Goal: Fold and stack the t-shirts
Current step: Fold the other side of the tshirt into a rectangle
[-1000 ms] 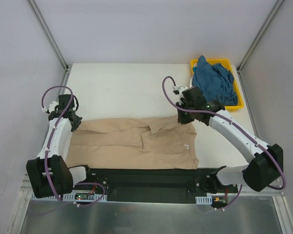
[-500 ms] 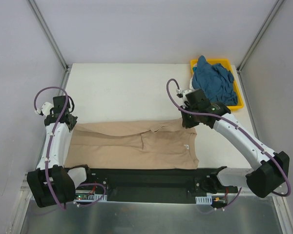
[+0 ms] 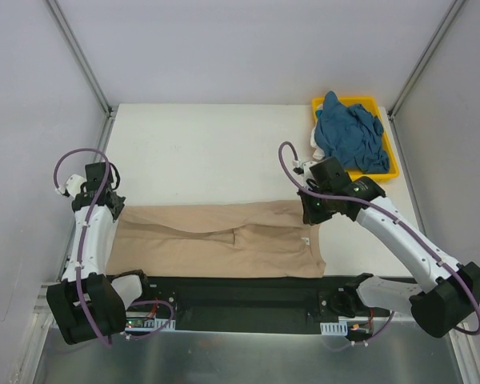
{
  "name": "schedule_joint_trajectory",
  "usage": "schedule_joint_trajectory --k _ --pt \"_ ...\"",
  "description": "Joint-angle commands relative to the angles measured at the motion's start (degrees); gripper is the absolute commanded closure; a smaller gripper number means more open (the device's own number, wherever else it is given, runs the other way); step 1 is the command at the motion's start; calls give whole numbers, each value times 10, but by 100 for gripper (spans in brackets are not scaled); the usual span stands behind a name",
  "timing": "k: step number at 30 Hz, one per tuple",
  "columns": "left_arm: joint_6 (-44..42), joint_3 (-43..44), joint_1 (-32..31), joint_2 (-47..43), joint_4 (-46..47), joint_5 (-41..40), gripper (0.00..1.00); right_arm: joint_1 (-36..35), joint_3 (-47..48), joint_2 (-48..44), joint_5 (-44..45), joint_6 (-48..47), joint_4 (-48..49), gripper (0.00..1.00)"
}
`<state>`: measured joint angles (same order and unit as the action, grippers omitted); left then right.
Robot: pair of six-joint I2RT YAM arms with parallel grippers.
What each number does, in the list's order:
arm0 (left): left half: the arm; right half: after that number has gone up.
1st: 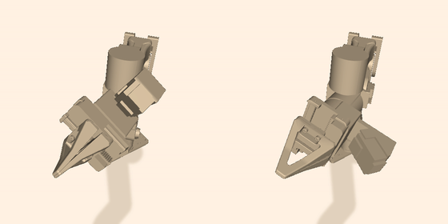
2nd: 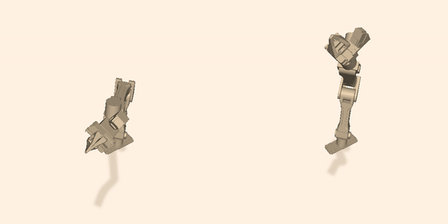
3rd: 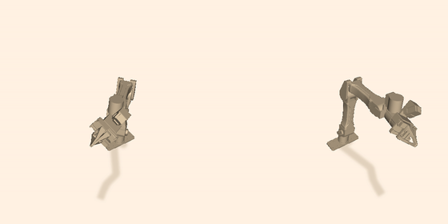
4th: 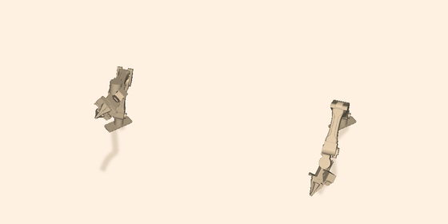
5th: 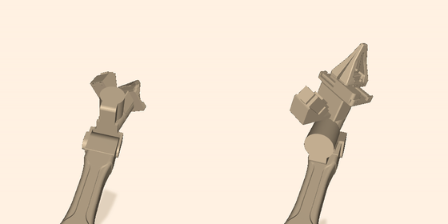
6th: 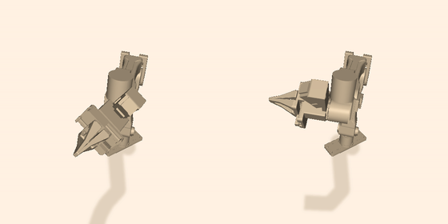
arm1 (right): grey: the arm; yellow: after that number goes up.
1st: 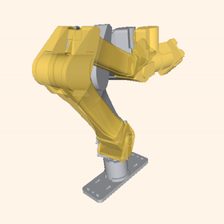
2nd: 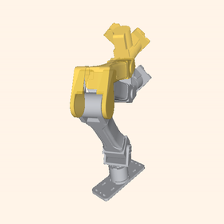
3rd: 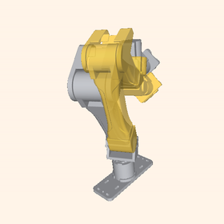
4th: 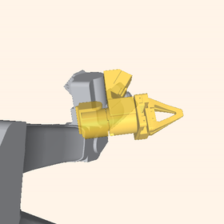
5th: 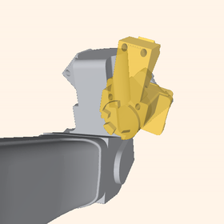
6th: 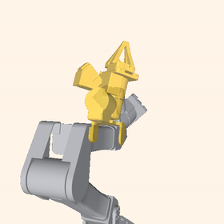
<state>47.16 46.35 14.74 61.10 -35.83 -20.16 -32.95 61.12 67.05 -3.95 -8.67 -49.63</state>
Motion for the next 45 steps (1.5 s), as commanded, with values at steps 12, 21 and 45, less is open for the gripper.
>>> schedule_joint_trajectory --k 12,21,45 --pt "14 -35 9 15 -8 -41 100 -20 -56 -10 -71 -11 -29 96" --pt "2 15 26 42 -7 -20 100 -36 -46 27 -38 3 -51 98" --pt "40 -20 29 29 -22 -23 1 -71 -51 96 -85 39 -124 42"
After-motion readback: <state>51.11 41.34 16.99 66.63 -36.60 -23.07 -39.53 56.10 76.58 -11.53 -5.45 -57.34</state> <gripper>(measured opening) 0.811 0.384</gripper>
